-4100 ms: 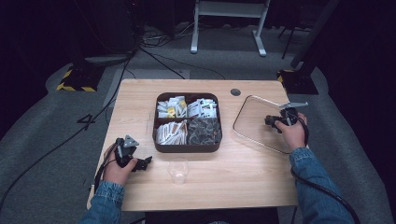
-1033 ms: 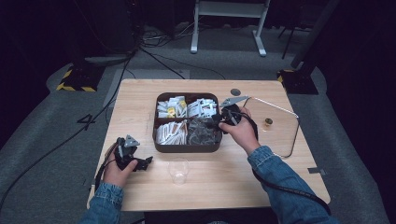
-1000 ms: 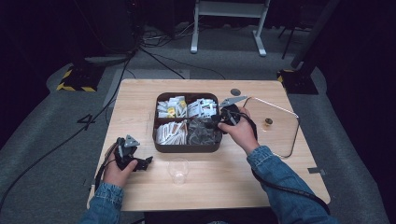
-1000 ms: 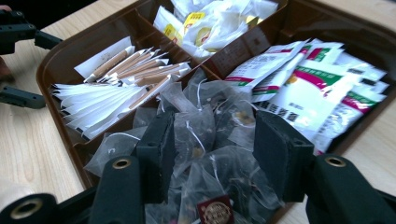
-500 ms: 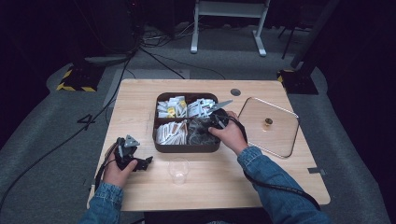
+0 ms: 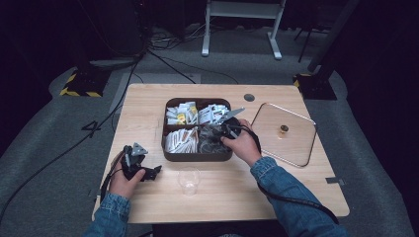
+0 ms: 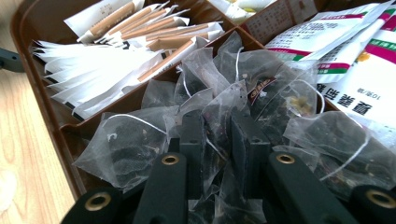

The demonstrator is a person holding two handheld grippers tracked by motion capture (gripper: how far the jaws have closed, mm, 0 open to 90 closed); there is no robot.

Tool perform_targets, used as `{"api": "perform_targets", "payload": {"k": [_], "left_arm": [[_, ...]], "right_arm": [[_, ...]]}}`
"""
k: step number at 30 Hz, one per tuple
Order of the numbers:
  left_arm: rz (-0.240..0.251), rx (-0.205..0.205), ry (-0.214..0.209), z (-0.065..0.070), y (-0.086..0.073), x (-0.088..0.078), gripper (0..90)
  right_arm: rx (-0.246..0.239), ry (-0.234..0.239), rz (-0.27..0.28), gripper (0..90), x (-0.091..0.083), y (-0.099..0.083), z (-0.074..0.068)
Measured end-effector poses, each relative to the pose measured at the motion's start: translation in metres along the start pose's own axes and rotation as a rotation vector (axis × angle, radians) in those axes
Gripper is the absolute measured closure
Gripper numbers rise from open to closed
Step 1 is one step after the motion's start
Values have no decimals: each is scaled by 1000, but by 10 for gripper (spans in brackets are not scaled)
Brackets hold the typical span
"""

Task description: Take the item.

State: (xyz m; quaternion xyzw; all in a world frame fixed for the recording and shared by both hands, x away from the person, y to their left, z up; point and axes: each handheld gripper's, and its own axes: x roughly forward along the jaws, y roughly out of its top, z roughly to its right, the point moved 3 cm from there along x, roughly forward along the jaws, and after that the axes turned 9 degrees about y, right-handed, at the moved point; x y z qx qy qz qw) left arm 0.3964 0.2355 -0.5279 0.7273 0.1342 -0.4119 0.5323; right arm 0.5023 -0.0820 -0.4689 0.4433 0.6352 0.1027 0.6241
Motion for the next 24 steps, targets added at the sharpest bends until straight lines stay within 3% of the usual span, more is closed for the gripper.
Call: {"api": "perform_targets", "payload": {"k": [24], "left_arm": [[0, -1, 0, 0, 0, 0, 2]], "right_arm": [[-62, 30, 185, 824, -42, 12, -19]]}}
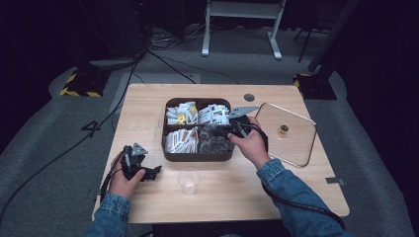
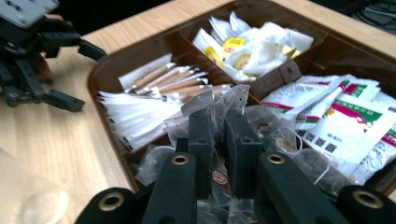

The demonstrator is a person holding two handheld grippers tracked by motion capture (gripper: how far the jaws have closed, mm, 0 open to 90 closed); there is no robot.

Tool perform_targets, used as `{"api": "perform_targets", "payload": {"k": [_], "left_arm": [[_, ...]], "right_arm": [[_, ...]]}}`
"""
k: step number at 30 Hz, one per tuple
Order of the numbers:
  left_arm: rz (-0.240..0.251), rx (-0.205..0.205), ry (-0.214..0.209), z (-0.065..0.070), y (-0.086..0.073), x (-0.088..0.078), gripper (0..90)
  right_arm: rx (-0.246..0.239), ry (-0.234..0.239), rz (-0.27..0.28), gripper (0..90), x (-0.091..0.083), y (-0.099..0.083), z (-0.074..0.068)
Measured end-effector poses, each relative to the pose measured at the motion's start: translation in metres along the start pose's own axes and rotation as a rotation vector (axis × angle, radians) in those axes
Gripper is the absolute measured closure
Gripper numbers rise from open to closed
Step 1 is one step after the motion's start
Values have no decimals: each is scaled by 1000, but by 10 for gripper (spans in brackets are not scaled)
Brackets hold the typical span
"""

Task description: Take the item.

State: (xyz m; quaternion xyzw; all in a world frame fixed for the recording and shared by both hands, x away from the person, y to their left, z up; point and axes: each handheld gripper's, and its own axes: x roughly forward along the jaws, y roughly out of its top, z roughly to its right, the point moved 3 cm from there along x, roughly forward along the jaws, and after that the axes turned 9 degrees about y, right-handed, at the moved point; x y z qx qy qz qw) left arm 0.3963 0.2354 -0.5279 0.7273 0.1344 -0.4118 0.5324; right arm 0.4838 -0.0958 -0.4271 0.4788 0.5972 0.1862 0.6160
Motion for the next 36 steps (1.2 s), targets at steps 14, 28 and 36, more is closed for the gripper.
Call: {"api": "perform_targets", "payload": {"k": [14, 28, 36], "left_arm": [[-1, -4, 4, 0, 0, 0, 2], [-3, -12, 7, 0, 1, 1, 2], [-3, -12, 7, 0, 1, 1, 2]], "right_arm": [[-48, 73, 51, 824, -13, 16, -26], [-136, 149, 71, 824, -25, 30, -76], [-157, 201, 44, 824, -20, 24, -97]]}}
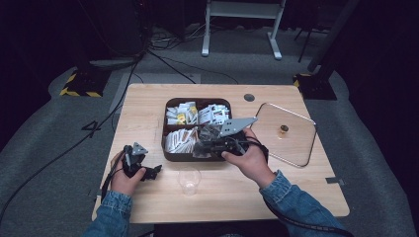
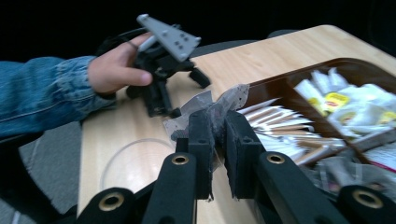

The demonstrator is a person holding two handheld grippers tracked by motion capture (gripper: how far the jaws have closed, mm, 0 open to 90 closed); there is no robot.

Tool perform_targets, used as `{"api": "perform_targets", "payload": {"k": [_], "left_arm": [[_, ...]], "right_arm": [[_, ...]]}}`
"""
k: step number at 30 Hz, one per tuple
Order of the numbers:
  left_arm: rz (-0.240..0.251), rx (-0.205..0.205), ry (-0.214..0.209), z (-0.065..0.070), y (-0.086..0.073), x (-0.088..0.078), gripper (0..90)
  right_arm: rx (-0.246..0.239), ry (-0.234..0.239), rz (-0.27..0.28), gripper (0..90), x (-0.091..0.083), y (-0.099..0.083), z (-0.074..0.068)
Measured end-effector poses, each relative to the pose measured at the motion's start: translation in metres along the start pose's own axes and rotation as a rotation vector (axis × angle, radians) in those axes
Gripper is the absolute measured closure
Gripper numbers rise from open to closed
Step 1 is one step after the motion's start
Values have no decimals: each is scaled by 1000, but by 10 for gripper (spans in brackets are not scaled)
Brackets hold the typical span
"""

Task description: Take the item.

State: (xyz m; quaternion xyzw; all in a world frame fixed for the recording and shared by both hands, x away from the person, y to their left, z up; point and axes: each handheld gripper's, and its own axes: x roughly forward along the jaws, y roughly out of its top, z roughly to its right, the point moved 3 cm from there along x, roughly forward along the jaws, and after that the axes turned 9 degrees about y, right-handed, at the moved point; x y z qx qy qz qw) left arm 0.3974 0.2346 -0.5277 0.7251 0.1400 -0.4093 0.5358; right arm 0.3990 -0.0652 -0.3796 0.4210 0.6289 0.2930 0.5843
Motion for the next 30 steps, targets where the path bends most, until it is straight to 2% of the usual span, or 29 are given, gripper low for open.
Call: {"api": "perform_targets", "payload": {"k": [11, 15, 21, 30], "left_arm": [[-1, 2, 1, 0, 0, 0, 2], [-1, 1, 1, 0, 0, 0, 2], [-1, -4, 0, 0, 0, 0, 2], [0, 0, 0, 0, 0, 0, 2]], "right_arm": [[-4, 94, -52, 823, 24, -12, -21], [-7, 114, -79, 823, 33, -16, -26], [7, 144, -120, 822, 44, -24, -28], [14, 155, -172, 815, 56, -32, -28]]}}
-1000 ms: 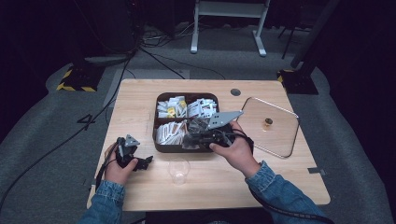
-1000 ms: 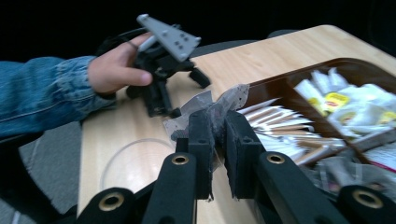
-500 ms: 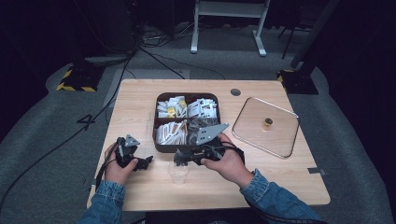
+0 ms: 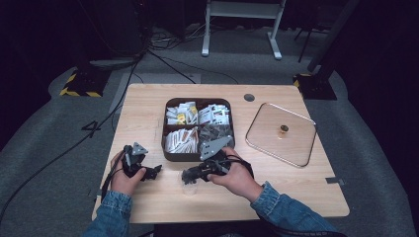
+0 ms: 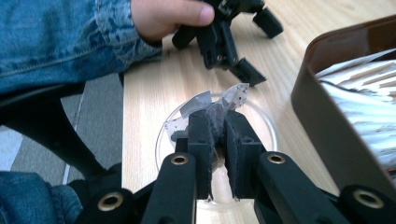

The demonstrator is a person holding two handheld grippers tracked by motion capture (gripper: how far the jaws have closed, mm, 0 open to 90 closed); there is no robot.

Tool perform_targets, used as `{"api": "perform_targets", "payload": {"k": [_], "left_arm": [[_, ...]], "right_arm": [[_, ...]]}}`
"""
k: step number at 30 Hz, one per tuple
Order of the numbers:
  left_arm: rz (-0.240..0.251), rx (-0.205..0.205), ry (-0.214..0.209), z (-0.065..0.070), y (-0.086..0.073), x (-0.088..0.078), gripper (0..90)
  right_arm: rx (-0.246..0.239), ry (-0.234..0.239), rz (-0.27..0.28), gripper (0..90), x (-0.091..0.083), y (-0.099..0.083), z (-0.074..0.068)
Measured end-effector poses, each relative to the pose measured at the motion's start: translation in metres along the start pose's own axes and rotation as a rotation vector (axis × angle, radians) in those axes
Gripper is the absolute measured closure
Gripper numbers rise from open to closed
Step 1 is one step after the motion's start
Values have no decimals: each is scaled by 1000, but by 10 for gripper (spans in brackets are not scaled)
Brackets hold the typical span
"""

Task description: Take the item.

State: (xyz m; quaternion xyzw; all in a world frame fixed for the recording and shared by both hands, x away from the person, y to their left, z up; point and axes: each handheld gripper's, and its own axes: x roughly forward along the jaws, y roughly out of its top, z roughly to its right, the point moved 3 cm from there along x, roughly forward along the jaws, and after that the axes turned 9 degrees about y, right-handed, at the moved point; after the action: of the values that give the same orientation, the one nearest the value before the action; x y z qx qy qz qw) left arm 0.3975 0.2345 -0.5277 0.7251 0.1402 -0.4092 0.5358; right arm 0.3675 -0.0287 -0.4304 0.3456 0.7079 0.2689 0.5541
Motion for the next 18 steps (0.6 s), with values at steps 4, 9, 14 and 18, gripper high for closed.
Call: {"api": "perform_targets", "payload": {"k": [4, 9, 14, 18], "left_arm": [[0, 0, 0, 0, 0, 0, 2], [0, 0, -1, 0, 0, 0, 2], [0, 1, 0, 0, 0, 0, 2], [3, 0, 5, -1, 1, 1, 1]], "right_arm": [[-18, -36, -8, 706, 4, 0, -1], [-20, -54, -8, 618, 3, -1, 0], [-36, -68, -3, 550, 3, -1, 0], [-40, -82, 11, 499, 1, 0, 0]]}}
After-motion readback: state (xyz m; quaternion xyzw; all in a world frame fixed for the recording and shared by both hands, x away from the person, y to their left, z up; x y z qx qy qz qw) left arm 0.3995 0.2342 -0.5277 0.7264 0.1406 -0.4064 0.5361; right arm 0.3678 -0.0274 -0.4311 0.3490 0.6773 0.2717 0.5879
